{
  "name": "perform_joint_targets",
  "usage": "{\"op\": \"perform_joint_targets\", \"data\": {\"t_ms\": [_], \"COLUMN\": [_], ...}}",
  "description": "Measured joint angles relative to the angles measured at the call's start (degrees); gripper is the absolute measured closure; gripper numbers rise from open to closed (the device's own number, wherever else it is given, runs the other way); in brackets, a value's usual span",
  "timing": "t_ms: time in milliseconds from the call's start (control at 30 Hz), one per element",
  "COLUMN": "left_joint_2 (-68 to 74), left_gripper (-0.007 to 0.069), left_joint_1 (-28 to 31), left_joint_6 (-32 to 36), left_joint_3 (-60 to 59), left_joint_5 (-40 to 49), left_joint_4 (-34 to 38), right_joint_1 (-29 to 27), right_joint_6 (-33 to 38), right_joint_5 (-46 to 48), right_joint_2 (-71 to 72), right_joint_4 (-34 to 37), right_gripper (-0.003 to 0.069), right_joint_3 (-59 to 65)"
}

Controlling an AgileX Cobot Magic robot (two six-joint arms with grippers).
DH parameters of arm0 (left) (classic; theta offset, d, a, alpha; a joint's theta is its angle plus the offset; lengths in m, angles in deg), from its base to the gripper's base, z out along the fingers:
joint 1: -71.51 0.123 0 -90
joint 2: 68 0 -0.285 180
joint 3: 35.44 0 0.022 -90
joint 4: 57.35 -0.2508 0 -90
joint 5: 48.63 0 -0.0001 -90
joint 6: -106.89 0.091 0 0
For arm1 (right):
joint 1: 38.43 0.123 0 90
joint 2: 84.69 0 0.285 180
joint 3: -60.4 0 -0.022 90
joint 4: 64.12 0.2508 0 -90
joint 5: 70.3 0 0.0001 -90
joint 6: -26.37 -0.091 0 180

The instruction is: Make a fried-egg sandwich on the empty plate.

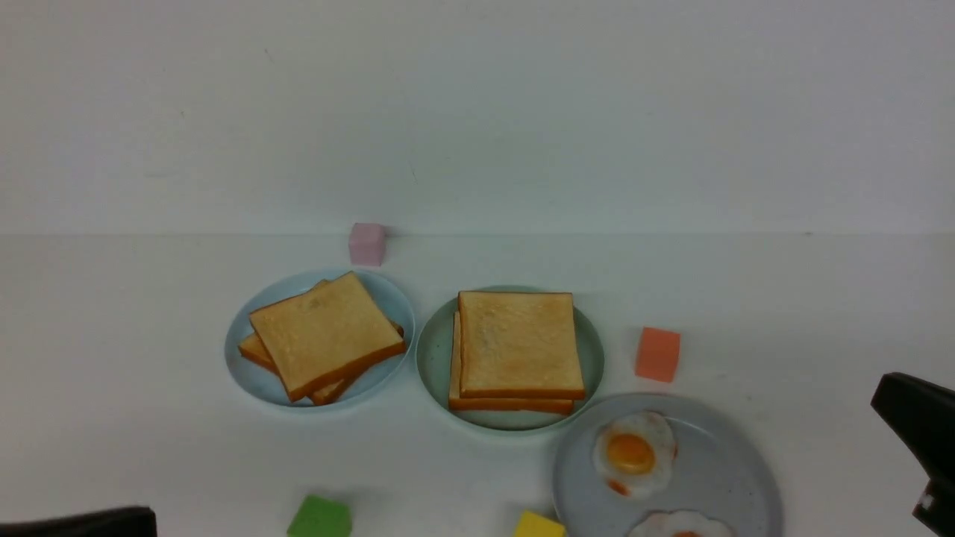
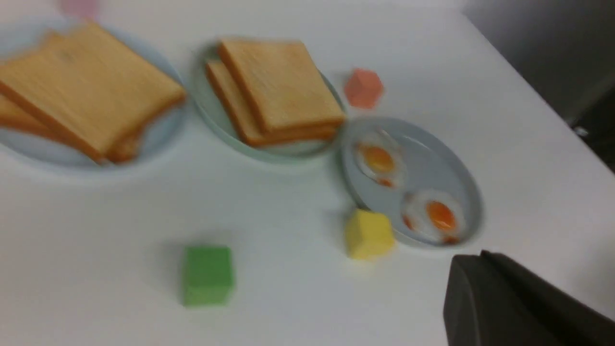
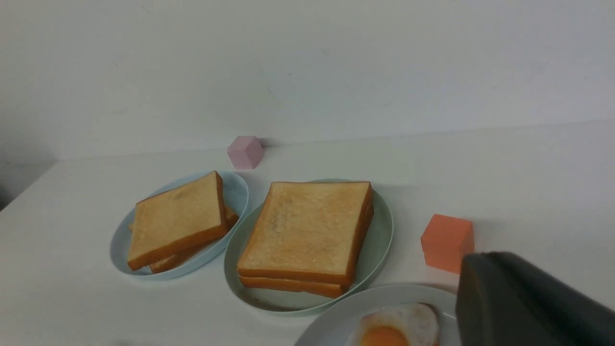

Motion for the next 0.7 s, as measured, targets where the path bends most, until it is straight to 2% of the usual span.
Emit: {"op": "perform_joint_targets", "data": {"t_ms": [200,300,433,467,500,567,700], "left_joint_2": [-0.25,-2.36,-9.32,-10.19,-14.21,-17.79,-21.68], "left_gripper": [0.0638,0.0637,0.0636,0.0636,0.0636,0.0634,0.0634], "left_joint_1": [0.0,0.14,4.27,4.91,7.78,10.1,12.31], "left_joint_6": [0.25,-1.76,-13.72,-15.1,-20.09,-22.99,-24.82], "left_joint_3": [-1.21,-5.12,-14.58,-15.59,-20.03,-24.16,-30.82], "left_joint_5": [-8.04,-15.0,-25.81,-26.27,-27.06,-25.87,-20.09], "left_joint_4": [-6.49,-13.6,-24.4,-24.93,-30.23,-33.53,-35.98], "right_joint_1": [0.0,0.0,0.0,0.0,0.0,0.0,0.0], "right_joint_6": [0.0,0.0,0.0,0.0,0.0,0.0,0.0], "right_joint_5": [0.05,0.05,0.05,0.05,0.05,0.05,0.05], "right_joint_2": [0.0,0.0,0.0,0.0,0.0,0.0,0.0], "right_joint_4": [0.0,0.0,0.0,0.0,0.0,0.0,0.0], "right_gripper": [0.0645,0.0643,0.0639,0.0638,0.0637,0.0635,0.063], "right_joint_3": [0.0,0.0,0.0,0.0,0.0,0.0,0.0]}}
